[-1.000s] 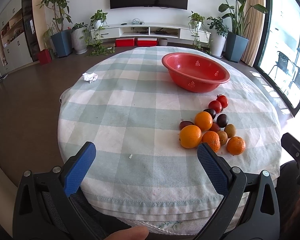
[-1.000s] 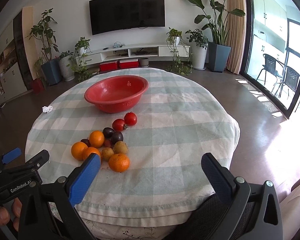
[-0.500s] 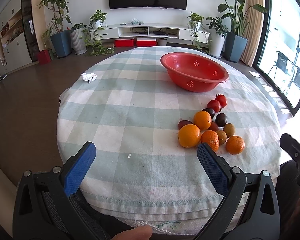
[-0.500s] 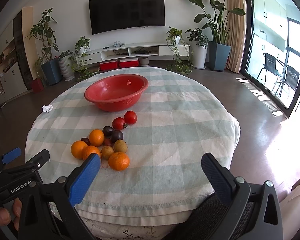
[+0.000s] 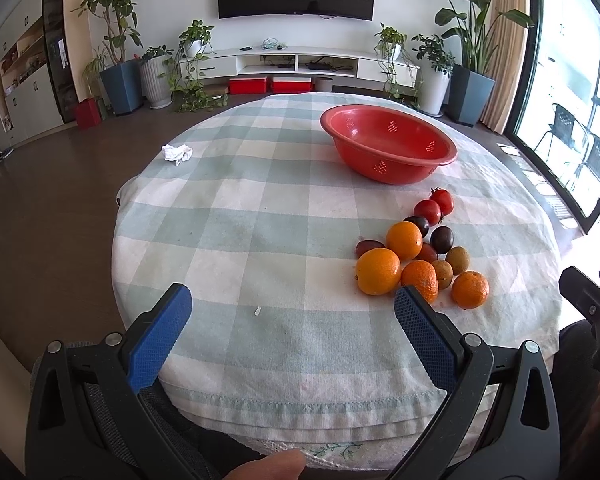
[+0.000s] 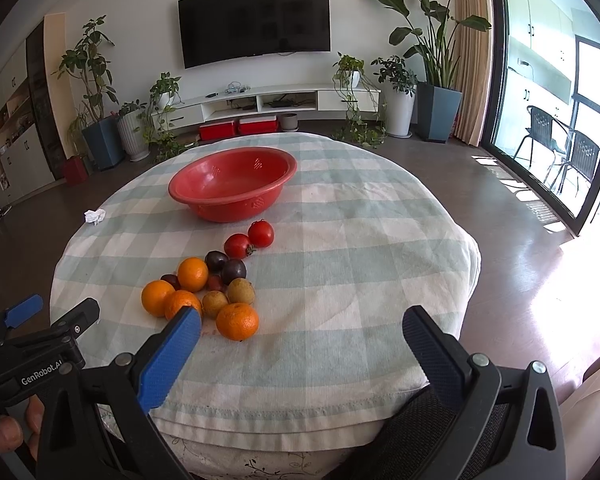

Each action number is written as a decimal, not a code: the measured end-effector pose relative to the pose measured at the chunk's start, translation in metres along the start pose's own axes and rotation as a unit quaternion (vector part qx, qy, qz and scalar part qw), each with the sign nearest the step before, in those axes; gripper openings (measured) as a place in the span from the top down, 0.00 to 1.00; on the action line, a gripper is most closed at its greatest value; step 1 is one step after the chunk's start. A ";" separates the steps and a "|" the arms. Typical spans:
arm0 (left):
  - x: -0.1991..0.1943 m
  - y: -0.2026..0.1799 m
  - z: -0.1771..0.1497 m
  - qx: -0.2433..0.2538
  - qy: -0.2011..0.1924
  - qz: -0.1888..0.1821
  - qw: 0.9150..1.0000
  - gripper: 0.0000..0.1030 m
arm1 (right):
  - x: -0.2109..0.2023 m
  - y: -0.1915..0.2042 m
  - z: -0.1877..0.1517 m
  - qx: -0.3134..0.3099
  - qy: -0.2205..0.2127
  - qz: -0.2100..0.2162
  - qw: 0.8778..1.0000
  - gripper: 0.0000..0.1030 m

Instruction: Organize fruits

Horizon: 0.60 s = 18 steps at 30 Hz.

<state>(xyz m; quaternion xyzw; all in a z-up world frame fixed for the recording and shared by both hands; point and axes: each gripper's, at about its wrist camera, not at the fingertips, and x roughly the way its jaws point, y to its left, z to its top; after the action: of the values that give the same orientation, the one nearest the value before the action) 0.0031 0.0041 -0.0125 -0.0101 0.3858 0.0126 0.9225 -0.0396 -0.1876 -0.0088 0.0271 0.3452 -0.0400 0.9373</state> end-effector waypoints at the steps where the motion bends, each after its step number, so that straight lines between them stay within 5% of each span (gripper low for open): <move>1: 0.000 0.000 0.000 0.000 -0.001 -0.001 1.000 0.00 | 0.000 0.000 0.000 0.000 0.001 0.001 1.000 0.00; 14: 0.001 -0.001 -0.001 -0.004 0.000 -0.010 1.000 0.00 | 0.001 0.000 -0.001 -0.004 0.002 0.001 1.000 0.00; 18: 0.006 -0.002 -0.001 0.007 0.003 -0.065 0.998 0.00 | 0.001 0.000 -0.001 -0.003 0.003 0.001 1.000 0.00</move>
<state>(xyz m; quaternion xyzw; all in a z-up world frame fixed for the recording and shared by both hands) 0.0069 0.0017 -0.0177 -0.0287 0.3870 -0.0497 0.9203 -0.0394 -0.1872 -0.0100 0.0244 0.3479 -0.0377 0.9365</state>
